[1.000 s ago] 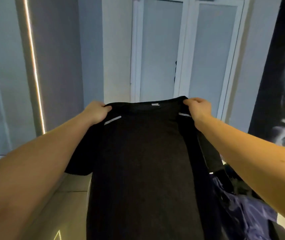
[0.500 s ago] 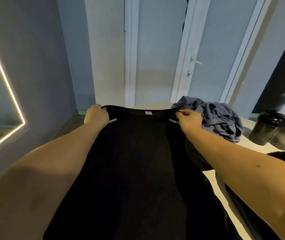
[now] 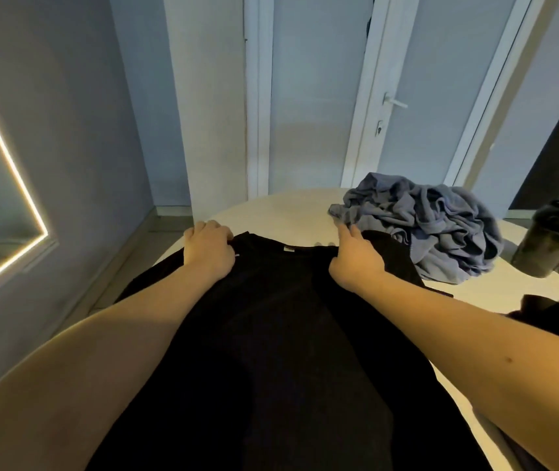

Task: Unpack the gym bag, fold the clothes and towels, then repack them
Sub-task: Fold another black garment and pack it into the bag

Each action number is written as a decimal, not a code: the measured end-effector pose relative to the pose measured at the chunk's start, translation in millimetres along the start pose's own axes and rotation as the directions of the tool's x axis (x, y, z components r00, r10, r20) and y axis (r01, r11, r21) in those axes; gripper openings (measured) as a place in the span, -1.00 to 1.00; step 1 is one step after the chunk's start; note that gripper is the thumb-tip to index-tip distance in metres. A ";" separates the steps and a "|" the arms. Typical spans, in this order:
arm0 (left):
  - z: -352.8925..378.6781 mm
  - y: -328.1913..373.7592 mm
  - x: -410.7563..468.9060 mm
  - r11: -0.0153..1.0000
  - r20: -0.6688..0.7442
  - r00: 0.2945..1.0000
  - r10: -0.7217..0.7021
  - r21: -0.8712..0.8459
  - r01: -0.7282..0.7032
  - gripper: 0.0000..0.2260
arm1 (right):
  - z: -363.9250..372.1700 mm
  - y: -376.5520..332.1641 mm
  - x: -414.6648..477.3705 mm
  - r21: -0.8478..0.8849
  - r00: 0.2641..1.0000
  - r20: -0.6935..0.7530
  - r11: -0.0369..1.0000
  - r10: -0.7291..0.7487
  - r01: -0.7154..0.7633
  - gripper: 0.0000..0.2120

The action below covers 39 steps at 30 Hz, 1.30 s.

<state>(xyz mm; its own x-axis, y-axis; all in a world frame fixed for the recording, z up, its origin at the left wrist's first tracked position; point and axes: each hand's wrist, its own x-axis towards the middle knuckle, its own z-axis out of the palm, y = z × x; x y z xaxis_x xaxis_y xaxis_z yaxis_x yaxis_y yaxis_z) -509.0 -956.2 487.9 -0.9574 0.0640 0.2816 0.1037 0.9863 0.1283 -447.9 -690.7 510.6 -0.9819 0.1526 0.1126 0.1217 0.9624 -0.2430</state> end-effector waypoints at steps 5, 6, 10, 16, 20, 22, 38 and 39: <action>-39.1 11.2 -95.9 0.986 0.105 0.984 0.144 -0.101 -0.134 -0.74 | -12.0 -38.1 -83.8 0.283 0.978 0.190 0.959 -0.085 0.029 -0.58; -45.7 10.9 -122.6 0.981 0.111 0.982 0.151 -0.138 -0.136 -0.75 | -14.5 -43.7 -107.4 0.313 0.971 0.211 0.949 -0.111 0.040 -0.56; -68.8 9.0 -236.3 0.951 0.111 0.980 0.163 -0.281 -0.127 -0.74 | -23.4 -40.9 -207.8 0.422 0.970 0.201 0.906 -0.137 0.040 -0.57; -88.9 53.3 -368.3 0.869 0.128 0.958 0.256 -0.465 -0.171 -0.73 | -18.3 10.6 -326.8 0.442 0.999 -0.010 0.896 0.042 -0.034 -0.63; -91.8 100.7 -416.5 0.811 0.127 0.933 0.337 -0.542 -0.219 -0.76 | -3.4 49.5 -369.0 0.377 0.974 -0.082 0.911 0.212 -0.166 -0.64; -92.6 119.2 -432.7 0.797 0.137 0.921 0.366 -0.557 -0.234 -0.73 | -2.9 64.1 -378.3 0.346 0.964 -0.094 0.916 0.247 -0.201 -0.62; -104.1 137.3 -427.5 0.667 0.267 0.960 -0.089 -0.699 0.257 -0.88 | -31.0 87.3 -385.9 0.791 0.943 0.147 0.538 0.297 -0.293 -0.51; -104.1 134.9 -425.8 0.640 0.291 0.948 -0.132 -0.705 0.306 -0.87 | -30.3 85.4 -385.3 0.781 0.948 0.174 0.549 0.266 -0.297 -0.43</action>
<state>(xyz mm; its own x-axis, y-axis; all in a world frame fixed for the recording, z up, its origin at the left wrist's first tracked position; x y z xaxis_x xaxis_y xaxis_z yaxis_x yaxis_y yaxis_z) -59.3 -866.3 484.3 -0.9993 -0.0253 -0.0269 -0.0363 0.5433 0.8387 -54.8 -660.4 475.6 -0.9238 0.3619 -0.1252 0.2450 0.3074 -0.9195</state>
